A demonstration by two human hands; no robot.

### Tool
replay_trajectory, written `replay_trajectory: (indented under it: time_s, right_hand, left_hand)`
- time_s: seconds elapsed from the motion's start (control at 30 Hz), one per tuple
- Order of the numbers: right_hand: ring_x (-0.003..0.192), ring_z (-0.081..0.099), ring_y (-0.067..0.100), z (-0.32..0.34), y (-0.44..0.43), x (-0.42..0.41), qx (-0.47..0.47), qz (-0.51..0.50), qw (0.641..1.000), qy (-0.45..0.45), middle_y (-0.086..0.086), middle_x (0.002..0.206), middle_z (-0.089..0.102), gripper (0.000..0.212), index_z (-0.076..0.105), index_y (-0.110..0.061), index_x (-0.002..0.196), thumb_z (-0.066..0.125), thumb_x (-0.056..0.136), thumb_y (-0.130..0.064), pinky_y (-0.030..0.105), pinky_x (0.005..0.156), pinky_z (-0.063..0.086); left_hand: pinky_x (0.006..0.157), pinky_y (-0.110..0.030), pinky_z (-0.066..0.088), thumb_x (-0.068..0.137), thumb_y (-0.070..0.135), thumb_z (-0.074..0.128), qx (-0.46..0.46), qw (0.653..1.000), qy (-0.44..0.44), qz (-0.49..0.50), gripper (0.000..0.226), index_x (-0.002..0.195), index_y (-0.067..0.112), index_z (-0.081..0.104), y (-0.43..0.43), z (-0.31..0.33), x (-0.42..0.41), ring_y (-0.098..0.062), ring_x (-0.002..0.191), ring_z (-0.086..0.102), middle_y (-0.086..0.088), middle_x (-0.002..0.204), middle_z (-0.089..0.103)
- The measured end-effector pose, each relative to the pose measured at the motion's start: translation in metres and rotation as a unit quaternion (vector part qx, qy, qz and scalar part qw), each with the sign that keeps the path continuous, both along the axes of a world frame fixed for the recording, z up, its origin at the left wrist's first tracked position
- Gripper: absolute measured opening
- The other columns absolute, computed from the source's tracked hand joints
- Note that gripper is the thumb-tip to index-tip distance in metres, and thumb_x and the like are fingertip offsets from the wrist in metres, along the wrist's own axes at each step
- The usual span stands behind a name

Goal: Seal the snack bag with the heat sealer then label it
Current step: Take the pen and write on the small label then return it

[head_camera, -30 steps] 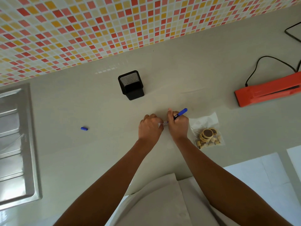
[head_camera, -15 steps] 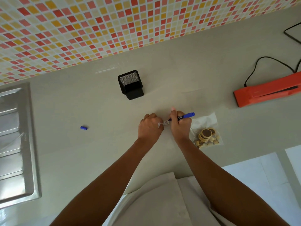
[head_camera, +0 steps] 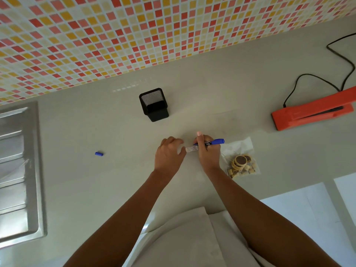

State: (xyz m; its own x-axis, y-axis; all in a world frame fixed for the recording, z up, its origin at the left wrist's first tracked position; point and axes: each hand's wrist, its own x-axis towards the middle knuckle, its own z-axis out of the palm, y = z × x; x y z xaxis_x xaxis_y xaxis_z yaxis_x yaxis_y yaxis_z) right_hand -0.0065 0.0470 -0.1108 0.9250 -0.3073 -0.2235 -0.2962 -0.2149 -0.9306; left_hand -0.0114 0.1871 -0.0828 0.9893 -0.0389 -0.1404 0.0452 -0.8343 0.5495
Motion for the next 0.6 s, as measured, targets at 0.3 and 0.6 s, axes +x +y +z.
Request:
replay_trajectory:
  time_s: [0.3, 0.6]
  right_hand:
    - [0.064, 0.065, 0.018, 0.027, 0.02, 0.011, 0.054, 0.078, 0.995, 0.005, 0.011, 0.073, 0.071, 0.033, 0.07, 0.001, 0.078, 0.06, 0.099, -0.022, 0.014, 0.06, 0.049]
    - [0.051, 0.052, 0.003, 0.036, 0.037, 0.016, 0.059, 0.134, 0.989, 0.032, -0.014, 0.052, 0.058, 0.036, 0.069, 0.002, 0.074, 0.058, 0.1, -0.021, 0.017, 0.061, 0.041]
  left_hand:
    - [0.091, -0.043, 0.049, 0.088, -0.004, 0.055, 0.053, 0.971, -0.019, 0.233, 0.038, 0.124, 0.008, 0.058, 0.12, 0.002, -0.021, -0.035, 0.116, 0.05, -0.018, 0.125, 0.052]
    - [0.088, -0.05, 0.05, 0.087, -0.011, 0.049, 0.11, 0.955, 0.021, 0.275, 0.041, 0.12, 0.006, 0.066, 0.205, -0.013, -0.031, -0.043, 0.109, 0.048, -0.022, 0.123, 0.055]
